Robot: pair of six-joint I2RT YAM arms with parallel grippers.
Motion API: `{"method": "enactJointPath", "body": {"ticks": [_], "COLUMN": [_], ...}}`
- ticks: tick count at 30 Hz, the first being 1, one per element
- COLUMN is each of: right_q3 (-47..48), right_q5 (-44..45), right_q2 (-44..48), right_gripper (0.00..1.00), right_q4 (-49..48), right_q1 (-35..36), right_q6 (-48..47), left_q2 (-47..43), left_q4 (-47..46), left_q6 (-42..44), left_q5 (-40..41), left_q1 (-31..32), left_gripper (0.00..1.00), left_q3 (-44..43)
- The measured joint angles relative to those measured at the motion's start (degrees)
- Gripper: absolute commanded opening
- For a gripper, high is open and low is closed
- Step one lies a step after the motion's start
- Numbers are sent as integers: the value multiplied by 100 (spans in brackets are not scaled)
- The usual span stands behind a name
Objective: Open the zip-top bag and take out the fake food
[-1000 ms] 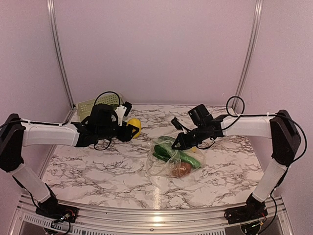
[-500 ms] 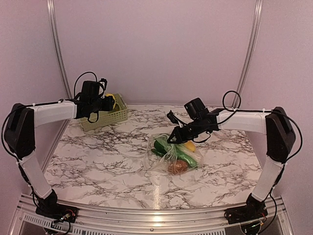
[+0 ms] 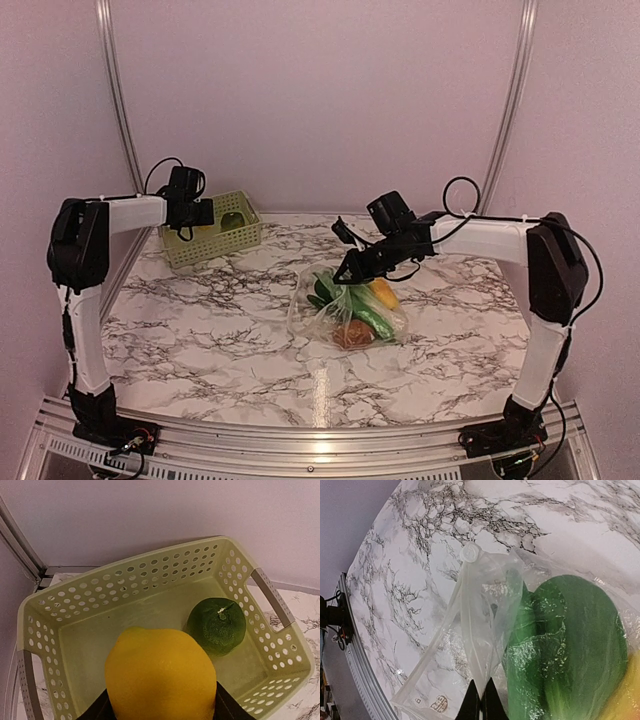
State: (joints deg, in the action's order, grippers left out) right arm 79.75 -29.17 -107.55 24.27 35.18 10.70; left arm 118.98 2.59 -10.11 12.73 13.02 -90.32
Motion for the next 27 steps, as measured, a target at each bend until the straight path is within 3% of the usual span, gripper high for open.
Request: {"method": "enactJointPath", "body": {"ticks": [8,13,18,27], "right_q3": [310,372,422,595], "right_q5": [-57,-107,-186,-374], "right_q2": [-195,-234,-284,-402], "right_gripper": [0,0,0,0], "right_q4": [109,177,238,275], "right_q1": [-9,-9,-11,-11], "right_q6": [-48,-50,-48,-24], "left_q2": [841,1268,1379,468], "left_q4": [358,562,728,654], "left_q6": [-28,-116,-136,-105], "left_q5": [-26,-79,-133,-378], "left_q1": [-96,-162,-227,-258], "left_gripper": [53,73,87,85], "left_q3": [-723,-1158,-1331,-531]}}
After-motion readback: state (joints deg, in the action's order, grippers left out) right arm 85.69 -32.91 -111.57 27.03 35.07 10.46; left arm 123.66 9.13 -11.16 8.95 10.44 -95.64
